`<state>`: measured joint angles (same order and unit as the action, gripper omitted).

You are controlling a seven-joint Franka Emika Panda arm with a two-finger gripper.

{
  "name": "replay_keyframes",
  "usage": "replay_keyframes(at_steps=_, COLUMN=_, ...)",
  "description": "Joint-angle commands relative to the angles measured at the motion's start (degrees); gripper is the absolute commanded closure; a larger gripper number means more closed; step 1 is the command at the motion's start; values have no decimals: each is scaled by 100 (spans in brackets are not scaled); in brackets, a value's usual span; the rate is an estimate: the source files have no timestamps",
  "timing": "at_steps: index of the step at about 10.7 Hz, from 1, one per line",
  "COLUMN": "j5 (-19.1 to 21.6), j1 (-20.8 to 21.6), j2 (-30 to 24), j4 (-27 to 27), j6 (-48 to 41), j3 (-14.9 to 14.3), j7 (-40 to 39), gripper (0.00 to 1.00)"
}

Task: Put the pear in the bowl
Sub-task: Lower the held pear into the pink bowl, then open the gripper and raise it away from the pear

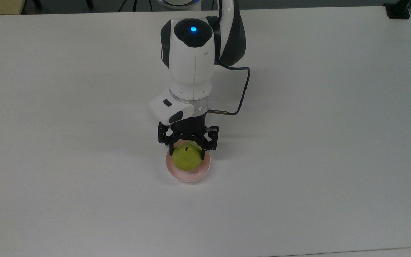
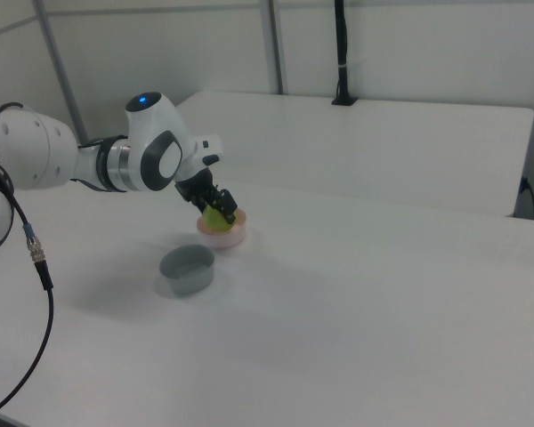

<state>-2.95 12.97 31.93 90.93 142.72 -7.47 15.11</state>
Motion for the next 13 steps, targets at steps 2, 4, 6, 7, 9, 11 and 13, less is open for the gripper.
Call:
replay_keyframes(at_steps=2, j5=-118, j1=39, j2=15, j4=21, j6=168, j3=-53, j7=80, gripper=12)
replay_keyframes(at_steps=4, j5=-127, j1=39, j2=15, j4=21, j6=168, j3=-61, j7=80, gripper=8)
replay_keyframes(at_steps=6, j5=-127, j1=39, j2=-2, j4=12, j6=159, j3=-70, j7=89, gripper=3)
replay_keyframes(at_steps=7, j5=-127, j1=39, j2=-46, j4=3, j6=142, j3=-88, j7=89, gripper=3)
replay_keyframes(at_steps=9, j5=-118, j1=12, j2=-282, j4=3, j6=89, j3=-114, j7=89, gripper=1)
replay_keyframes(at_steps=11, j5=-109, j1=-31, j2=-624, j4=-5, j6=-452, j3=-149, j7=63, gripper=0)
replay_keyframes(at_steps=13, j5=-109, j1=-119, j2=-1107, j4=3, j6=-1225, j3=-149, j7=45, gripper=0)
